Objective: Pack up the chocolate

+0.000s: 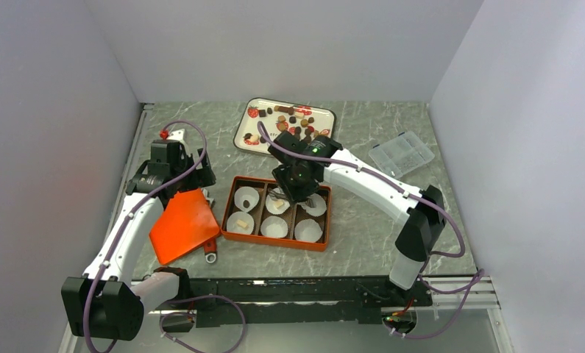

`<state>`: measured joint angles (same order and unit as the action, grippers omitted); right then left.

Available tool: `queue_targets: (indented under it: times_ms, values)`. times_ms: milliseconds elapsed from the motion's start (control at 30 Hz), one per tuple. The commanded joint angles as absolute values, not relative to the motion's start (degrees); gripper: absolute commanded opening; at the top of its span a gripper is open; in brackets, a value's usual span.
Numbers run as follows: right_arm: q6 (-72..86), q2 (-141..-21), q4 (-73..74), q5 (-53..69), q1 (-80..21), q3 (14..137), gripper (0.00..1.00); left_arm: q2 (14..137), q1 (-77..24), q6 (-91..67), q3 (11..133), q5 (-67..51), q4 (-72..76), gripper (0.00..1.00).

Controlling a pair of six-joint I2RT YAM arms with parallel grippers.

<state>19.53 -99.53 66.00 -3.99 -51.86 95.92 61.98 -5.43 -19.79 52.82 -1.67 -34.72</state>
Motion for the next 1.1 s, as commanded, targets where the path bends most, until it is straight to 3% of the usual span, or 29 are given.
queue_targets:
  times_ms: [0, 633, 1067]
  values:
    - [19.10, -98.05, 67.19, -5.43, -51.99, 101.87, 0.43, 62.09, -5.19, -19.78, 53.08, -1.41, -33.39, 0.99]
    - [18.40, -105.52, 62.68, -13.45, -39.02, 108.51, 0.42, 62.23, -5.18, -19.86, 52.95, -1.98, -33.22, 0.99]
    - [17.19, -111.53, 58.23, -9.56, -34.05, 110.02, 0.42, 62.84, -5.10, -19.82, 53.03, -1.93, -33.25, 0.99]
